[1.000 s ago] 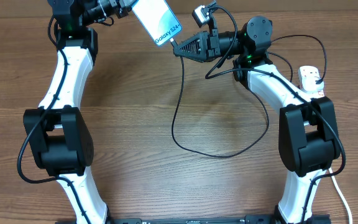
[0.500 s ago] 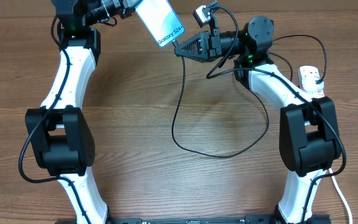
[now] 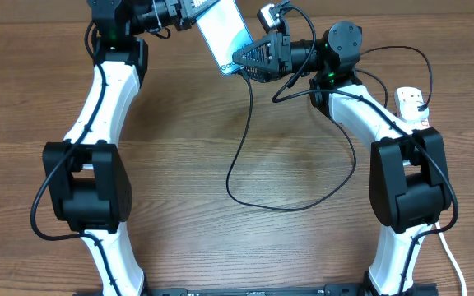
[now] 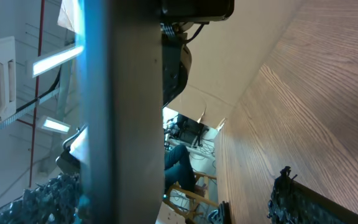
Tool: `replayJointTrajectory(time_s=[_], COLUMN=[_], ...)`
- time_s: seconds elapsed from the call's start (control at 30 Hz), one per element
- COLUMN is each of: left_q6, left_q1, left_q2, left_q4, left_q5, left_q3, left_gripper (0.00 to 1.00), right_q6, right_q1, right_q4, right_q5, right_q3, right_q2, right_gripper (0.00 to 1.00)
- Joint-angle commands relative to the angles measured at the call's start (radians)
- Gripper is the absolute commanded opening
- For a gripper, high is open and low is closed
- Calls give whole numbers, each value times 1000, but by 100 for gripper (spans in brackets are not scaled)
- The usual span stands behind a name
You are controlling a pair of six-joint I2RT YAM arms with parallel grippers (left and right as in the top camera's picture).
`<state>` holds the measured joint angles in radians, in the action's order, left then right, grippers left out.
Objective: Plug charger to phone and switch on socket
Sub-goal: 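Open the right gripper and release the plug, lowering the phone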
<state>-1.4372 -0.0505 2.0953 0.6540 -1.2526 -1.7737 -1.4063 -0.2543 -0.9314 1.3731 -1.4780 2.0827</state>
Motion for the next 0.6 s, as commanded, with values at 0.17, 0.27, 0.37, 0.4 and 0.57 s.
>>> replayJointTrajectory(time_s=[0.17,0.27,0.37,0.4,0.57], left_q6=[-15,-14,-12,-4,161], left_q1=[64,72,72,72,60], left_q2=[-13,-13,-13,-13,-13], left_q4=[0,-2,-37,-62,-285], left_q5=[-57,-84,-106,-111,-156], left_q3=[-13,-13,-13,-13,-13], left_gripper=[4,4,4,4,4], right_q6=[6,38,133,168,500], right_q1=[100,144,183,193,238], right_q4=[-4,32,146,190,605], right_q5=[29,51,83,91,103], right_q3=[2,2,2,2,2], right_q2=[-1,-1,-1,-1,-1], right_gripper=[100,100,100,100,100])
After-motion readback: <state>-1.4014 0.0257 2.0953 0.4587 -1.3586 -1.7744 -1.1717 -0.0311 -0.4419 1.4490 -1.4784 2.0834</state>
